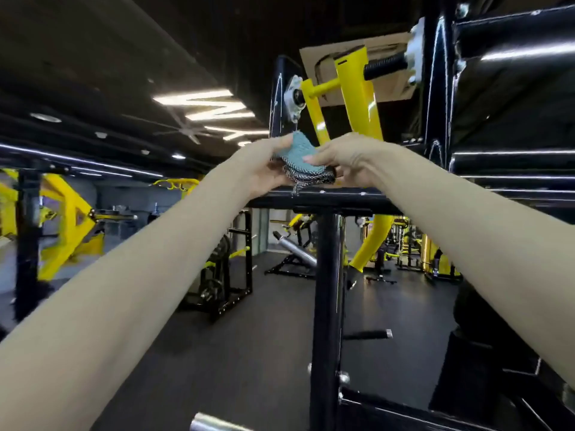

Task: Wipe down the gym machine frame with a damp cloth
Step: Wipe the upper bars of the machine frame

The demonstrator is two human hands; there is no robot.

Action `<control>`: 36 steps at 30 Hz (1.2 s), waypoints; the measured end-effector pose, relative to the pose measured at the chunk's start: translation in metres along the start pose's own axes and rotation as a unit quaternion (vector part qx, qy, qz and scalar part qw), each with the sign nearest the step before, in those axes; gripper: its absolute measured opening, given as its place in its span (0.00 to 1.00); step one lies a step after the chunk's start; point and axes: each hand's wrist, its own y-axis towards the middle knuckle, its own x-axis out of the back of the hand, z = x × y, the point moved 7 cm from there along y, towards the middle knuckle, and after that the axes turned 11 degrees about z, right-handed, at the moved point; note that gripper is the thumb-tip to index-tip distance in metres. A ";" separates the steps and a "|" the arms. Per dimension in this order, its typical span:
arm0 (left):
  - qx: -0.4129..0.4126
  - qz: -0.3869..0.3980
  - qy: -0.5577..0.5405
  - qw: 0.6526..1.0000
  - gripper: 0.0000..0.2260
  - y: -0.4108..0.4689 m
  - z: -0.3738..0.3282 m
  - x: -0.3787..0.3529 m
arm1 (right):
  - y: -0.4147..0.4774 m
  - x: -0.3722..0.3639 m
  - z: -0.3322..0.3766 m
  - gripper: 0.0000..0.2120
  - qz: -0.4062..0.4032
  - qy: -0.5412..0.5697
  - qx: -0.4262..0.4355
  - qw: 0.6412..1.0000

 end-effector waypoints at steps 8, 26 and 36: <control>0.097 -0.012 0.003 0.995 0.24 -0.039 0.004 0.057 | 0.012 -0.063 0.011 0.16 -0.011 -0.045 -0.003 0.999; 0.085 -0.019 0.025 0.996 0.17 0.022 -0.029 0.273 | 0.139 -0.184 0.027 0.18 -0.165 -0.053 -0.047 0.984; 0.058 0.024 0.042 0.997 0.16 0.103 0.019 0.308 | 0.197 -0.152 0.004 0.20 -0.193 -0.142 -0.163 0.957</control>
